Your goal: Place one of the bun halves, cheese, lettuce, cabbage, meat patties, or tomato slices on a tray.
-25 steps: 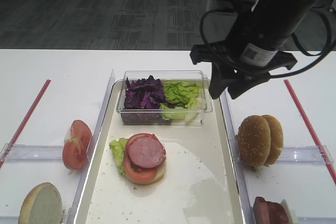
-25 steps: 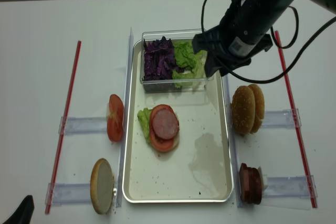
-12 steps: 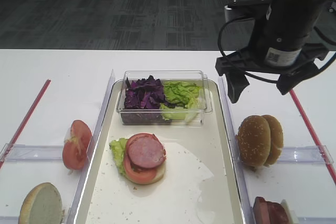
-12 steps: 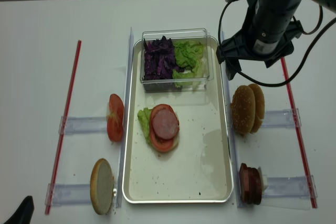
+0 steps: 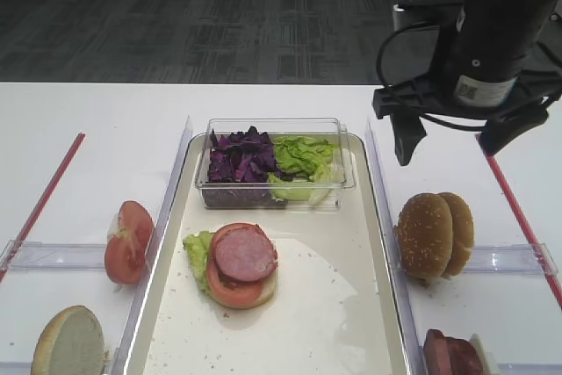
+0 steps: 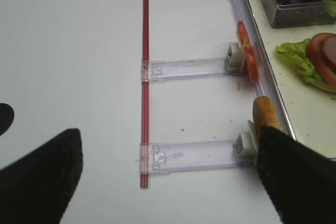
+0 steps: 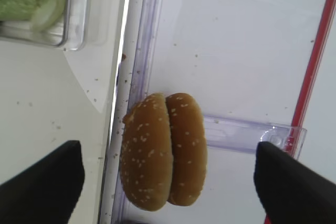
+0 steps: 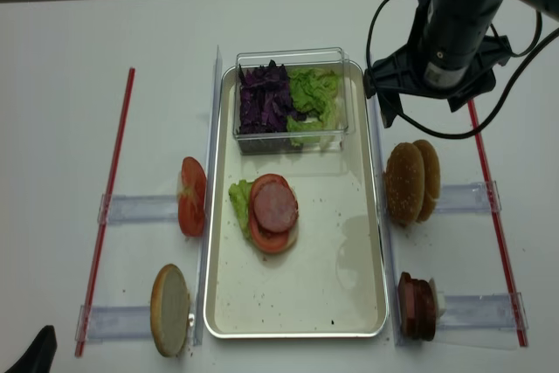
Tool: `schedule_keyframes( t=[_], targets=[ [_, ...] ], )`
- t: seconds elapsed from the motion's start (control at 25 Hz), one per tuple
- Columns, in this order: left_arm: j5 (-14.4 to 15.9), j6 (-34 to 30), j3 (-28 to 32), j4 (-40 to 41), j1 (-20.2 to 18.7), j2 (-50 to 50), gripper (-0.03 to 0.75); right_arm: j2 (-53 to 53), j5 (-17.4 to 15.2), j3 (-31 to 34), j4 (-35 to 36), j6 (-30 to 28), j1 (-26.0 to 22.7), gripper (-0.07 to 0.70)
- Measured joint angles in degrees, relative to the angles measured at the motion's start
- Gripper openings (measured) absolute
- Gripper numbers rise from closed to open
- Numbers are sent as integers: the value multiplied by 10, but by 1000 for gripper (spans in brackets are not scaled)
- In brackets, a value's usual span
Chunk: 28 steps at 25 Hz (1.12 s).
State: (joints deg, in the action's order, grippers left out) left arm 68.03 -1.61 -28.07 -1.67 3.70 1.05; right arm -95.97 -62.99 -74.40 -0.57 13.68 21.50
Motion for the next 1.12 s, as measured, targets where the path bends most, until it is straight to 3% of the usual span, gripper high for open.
schedule_keyframes(
  t=[0.6, 0.88, 1.12],
  targets=[
    [0, 0, 0, 0, 0, 0, 618, 0, -11, 0, 30, -85, -218, 667],
    [0, 0, 0, 0, 0, 0, 618, 1, -31, 0, 73, -137, -229, 669],
    [0, 0, 0, 0, 0, 0, 618, 13, -58, 0, 84, -144, -229, 676]
  ],
)
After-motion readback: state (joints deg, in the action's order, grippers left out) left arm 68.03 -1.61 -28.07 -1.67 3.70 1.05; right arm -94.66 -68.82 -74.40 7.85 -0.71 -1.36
